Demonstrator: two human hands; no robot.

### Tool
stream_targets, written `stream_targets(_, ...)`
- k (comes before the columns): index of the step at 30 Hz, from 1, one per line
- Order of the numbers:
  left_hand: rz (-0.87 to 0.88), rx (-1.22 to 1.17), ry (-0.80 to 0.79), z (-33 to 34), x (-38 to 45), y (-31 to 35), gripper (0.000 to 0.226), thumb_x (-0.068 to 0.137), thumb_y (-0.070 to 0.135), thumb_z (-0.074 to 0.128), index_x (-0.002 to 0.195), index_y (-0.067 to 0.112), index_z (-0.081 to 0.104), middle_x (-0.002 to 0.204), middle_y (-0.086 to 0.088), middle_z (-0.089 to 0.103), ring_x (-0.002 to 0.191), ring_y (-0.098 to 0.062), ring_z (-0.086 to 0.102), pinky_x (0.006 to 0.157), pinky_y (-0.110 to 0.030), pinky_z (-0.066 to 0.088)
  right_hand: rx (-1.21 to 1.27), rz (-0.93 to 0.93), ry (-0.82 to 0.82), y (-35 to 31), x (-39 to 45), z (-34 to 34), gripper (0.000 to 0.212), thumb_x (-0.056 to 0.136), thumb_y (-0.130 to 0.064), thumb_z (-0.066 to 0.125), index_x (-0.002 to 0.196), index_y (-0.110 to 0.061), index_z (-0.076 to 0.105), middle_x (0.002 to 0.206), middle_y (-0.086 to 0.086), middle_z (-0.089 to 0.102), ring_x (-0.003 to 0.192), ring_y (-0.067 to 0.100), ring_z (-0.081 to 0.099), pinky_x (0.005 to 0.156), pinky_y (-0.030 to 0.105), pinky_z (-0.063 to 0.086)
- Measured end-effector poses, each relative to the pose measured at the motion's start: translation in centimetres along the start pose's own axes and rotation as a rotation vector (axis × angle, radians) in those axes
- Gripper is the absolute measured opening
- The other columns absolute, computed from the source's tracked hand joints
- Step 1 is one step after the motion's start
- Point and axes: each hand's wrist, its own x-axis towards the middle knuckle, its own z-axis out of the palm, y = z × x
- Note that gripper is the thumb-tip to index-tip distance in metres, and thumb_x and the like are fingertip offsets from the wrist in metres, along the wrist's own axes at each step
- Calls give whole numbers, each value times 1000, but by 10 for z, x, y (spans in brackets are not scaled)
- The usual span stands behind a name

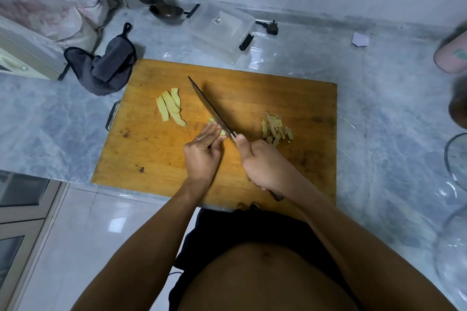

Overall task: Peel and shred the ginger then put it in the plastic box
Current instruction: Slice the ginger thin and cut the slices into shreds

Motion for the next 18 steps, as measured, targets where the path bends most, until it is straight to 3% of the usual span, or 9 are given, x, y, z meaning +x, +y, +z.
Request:
stream_targets(3,0,-7,22,1,1,1,23,80,-3,74,103,-1,75,110,-14,71,114,-14,60,102,-11,41,10,-17,11,-1,2,0,74,105,-54,19,60,-7,53,61,13,61,40,15,51,62,37,50)
stream_targets(5,-16,-17,32,2,1,2,24,79,-3,74,103,0,75,109,-13,72,113,-11,60,102,-11,42,17,-22,23,0,4,2,74,105,-54,20,59,-6,53,57,11,58,41,14,52,65,41,54)
stream_targets(9,-64,-46,41,1,-2,4,24,78,-3,74,103,-1,74,108,-13,72,112,-13,61,101,-12,43,15,-23,39,-1,5,8,72,106,-52,21,56,-9,48,55,9,51,52,22,51,74,43,55)
stream_targets(15,-99,-73,22,-2,-2,8,24,79,0,72,103,-2,74,109,-14,71,112,-14,61,101,-10,41,19,-28,82,5,13,20,66,107,-50,19,59,-14,45,62,4,47,84,33,54,73,32,34)
stream_targets(18,-102,-80,-4,-6,-2,7,25,81,4,70,105,-1,74,111,-13,71,114,-16,62,102,-12,42,5,-48,70,7,13,25,63,106,-51,17,61,-18,45,66,2,48,95,37,57,77,32,34)
